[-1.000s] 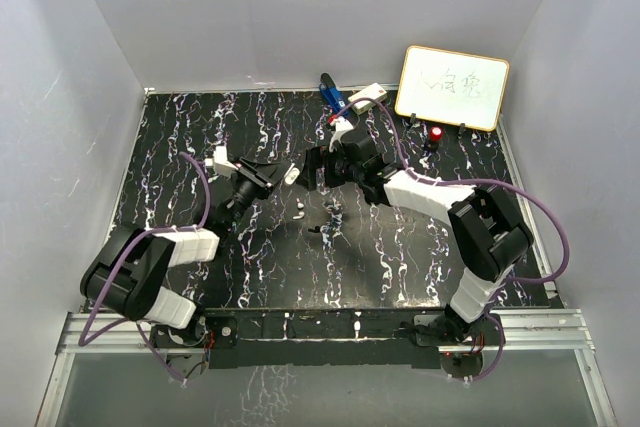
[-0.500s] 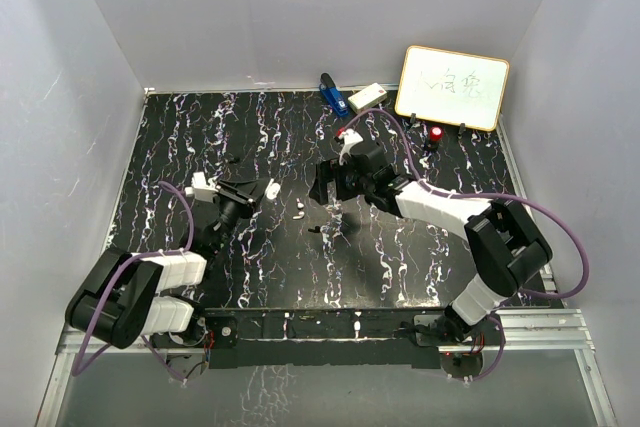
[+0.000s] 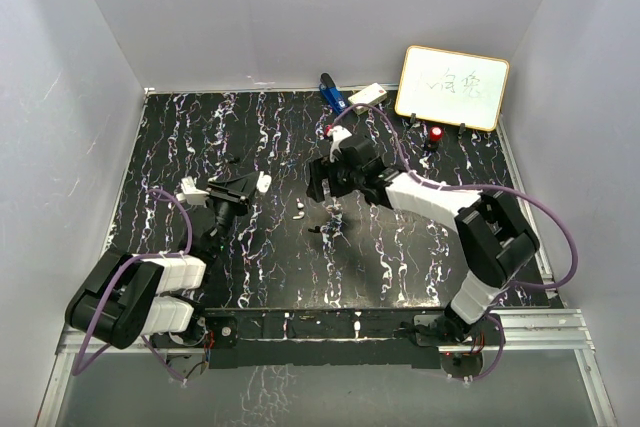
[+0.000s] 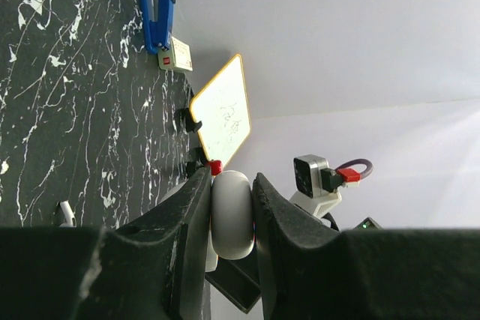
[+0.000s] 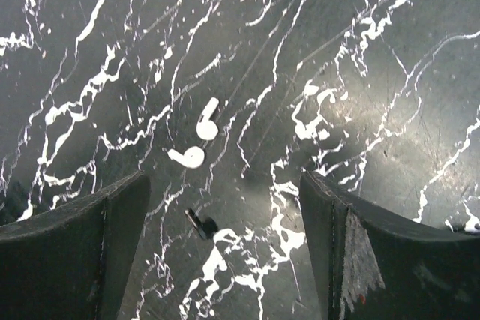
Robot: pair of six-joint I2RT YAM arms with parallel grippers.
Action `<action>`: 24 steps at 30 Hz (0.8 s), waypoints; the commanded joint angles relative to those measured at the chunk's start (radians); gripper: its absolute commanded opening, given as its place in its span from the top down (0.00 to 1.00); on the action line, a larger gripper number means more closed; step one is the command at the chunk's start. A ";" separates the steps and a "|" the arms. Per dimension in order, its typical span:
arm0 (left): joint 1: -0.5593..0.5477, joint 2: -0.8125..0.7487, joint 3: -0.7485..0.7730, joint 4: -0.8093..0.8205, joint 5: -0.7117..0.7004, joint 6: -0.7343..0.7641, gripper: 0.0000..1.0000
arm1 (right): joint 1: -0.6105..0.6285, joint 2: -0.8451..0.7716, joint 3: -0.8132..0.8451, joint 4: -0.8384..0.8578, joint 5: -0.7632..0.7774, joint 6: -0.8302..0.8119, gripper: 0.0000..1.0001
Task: Insert the wireless bluetooth earbuds into the charging case
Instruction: Adjust the earbud at the center of the board.
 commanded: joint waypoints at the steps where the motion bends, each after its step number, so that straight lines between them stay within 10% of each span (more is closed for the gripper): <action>1: 0.005 -0.022 -0.005 0.081 -0.020 -0.003 1.00 | 0.031 0.057 0.114 -0.036 0.086 -0.031 0.28; 24: 0.005 0.025 0.018 0.110 0.037 -0.039 1.00 | 0.131 0.211 0.228 -0.108 0.158 0.031 0.55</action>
